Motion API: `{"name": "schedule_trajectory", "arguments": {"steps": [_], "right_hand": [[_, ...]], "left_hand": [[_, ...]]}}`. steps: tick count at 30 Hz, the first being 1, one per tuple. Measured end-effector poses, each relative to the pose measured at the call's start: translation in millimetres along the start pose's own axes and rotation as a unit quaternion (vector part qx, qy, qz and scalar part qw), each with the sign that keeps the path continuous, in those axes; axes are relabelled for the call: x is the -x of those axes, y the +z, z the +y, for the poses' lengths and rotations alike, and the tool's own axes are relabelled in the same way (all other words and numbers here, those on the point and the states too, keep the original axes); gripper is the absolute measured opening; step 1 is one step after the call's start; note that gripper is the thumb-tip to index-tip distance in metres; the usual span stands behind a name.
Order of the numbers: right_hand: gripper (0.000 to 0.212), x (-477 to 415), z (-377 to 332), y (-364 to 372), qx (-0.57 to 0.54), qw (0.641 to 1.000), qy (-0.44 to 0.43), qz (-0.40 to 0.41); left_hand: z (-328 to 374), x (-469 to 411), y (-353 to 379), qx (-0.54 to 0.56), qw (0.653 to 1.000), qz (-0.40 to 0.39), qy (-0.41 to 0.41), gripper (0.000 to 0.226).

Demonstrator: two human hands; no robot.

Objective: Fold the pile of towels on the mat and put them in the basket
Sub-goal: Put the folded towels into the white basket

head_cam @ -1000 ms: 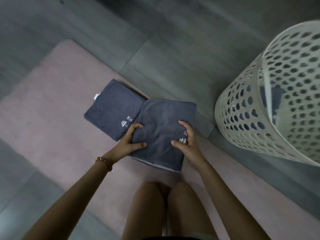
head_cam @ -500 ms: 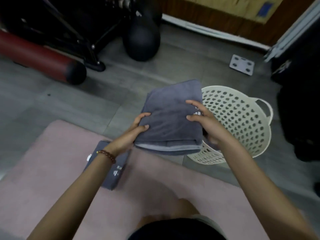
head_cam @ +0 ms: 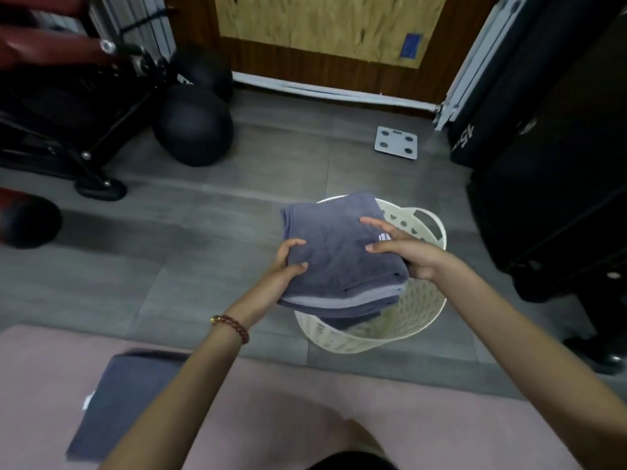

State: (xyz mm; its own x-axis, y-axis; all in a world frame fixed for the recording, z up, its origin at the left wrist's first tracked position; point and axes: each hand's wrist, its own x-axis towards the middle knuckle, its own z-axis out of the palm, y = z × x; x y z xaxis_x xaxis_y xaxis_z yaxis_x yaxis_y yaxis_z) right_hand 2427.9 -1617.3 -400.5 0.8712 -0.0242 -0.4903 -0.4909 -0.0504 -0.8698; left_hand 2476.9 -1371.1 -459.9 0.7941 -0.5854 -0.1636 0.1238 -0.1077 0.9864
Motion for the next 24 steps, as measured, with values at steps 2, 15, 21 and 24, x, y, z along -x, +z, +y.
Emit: {"name": "schedule_trajectory", "arguments": {"steps": [2, 15, 21, 24], "right_hand": [[0.056, -16, 8, -39, -0.015, 0.999, 0.029, 0.004], [0.069, -152, 155, -144, 0.083, 0.996, 0.020, 0.007], [0.070, -209, 200, -152, 0.177, 0.983, 0.047, -0.017], [0.069, -222, 222, -149, 0.274, 0.959, 0.078, -0.008]], "left_hand": [[-6, -28, 31, 0.000, 1.000, -0.002, -0.018, 0.046], [-142, -135, 123, -0.245, 0.966, -0.001, -0.080, 0.058], [-204, -174, 114, -0.311, 0.924, -0.060, -0.213, 0.074], [-245, -183, 104, -0.316, 0.894, -0.097, -0.303, 0.079]]}}
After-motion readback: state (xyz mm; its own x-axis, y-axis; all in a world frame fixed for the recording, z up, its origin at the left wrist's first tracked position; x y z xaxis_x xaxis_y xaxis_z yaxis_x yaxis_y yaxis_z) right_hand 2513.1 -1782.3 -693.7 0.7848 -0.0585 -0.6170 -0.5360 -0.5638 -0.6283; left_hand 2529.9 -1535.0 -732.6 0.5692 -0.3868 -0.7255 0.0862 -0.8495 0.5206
